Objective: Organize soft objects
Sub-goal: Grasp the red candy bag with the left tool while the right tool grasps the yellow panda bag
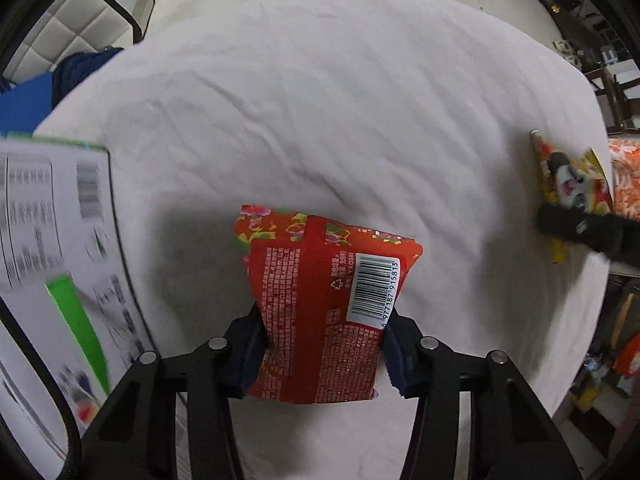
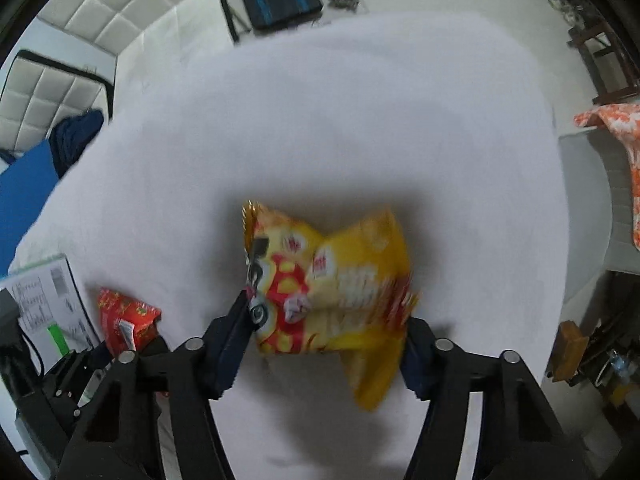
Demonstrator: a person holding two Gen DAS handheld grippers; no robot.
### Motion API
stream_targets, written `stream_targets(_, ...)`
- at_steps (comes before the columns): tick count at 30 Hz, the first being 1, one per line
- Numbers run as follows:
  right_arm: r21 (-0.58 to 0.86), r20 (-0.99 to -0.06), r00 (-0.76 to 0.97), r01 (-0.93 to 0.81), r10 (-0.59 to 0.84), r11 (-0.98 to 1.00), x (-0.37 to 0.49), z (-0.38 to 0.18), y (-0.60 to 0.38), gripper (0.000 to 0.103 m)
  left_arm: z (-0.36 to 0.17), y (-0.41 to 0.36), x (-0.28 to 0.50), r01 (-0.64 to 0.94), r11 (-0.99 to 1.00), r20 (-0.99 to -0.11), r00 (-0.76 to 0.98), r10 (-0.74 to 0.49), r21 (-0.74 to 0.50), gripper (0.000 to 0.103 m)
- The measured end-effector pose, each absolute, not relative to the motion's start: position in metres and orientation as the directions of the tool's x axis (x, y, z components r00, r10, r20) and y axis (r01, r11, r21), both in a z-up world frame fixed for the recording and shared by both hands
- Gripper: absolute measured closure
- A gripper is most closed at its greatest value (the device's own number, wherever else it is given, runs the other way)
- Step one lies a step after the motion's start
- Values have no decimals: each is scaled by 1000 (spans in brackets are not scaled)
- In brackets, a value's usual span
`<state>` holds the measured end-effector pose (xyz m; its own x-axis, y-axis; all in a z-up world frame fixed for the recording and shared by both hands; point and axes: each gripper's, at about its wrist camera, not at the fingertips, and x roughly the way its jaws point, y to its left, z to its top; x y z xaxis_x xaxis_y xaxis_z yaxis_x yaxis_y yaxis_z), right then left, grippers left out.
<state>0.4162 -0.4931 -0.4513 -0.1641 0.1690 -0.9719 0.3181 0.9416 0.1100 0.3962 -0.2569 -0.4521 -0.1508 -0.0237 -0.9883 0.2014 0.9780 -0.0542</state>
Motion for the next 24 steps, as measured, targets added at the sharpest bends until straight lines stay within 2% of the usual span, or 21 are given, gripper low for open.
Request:
stream_targets(1, 106, -971, -172, 309, 165, 945, 412, -453, -492, 49, -451, -258, 392, 203, 977, -988, -149, -30, -60, 56)
stream_targets(4, 100, -967, -197, 285, 161, 953, 393, -457, -489, 54, -453, -262, 380, 213, 975, -988, -151, -33, -65, 55)
stream_targets(8, 95, -970, -190, 277, 151, 956, 376, -454, -489, 53, -456, -267, 369, 229, 972, -990, -142, -10, -43, 48)
stream_targets(9, 98, -971, -181, 282, 154, 954, 374, -451, -492, 47, -458, -266, 368, 233, 971, -989, -147, -12, -47, 44)
stream_targets(10, 98, -972, -178, 281, 152, 955, 373, -448, -493, 28, -459, -266, 366, 235, 970, -988, -155, -16, -52, 43)
stream_targets(12, 106, -975, -159, 275, 153, 956, 370, -438, -497, 7, -459, -263, 359, 237, 970, -987, -161, -16, -55, 41)
stream_targets(15, 72, -989, -109, 233, 100, 970, 376, -419, -496, 6, -459, -256, 346, 237, 970, -989, -144, -19, -53, 42)
stream_targets(18, 41, -994, -91, 198, 60, 979, 391, -411, -487, 6, -455, -251, 342, 219, 974, -992, -120, -24, -51, 54)
stream_targets(24, 30, -990, -134, 149, 51, 988, 429, -434, -471, 7, -448, -257, 369, 188, 981, -995, -95, -36, -53, 56)
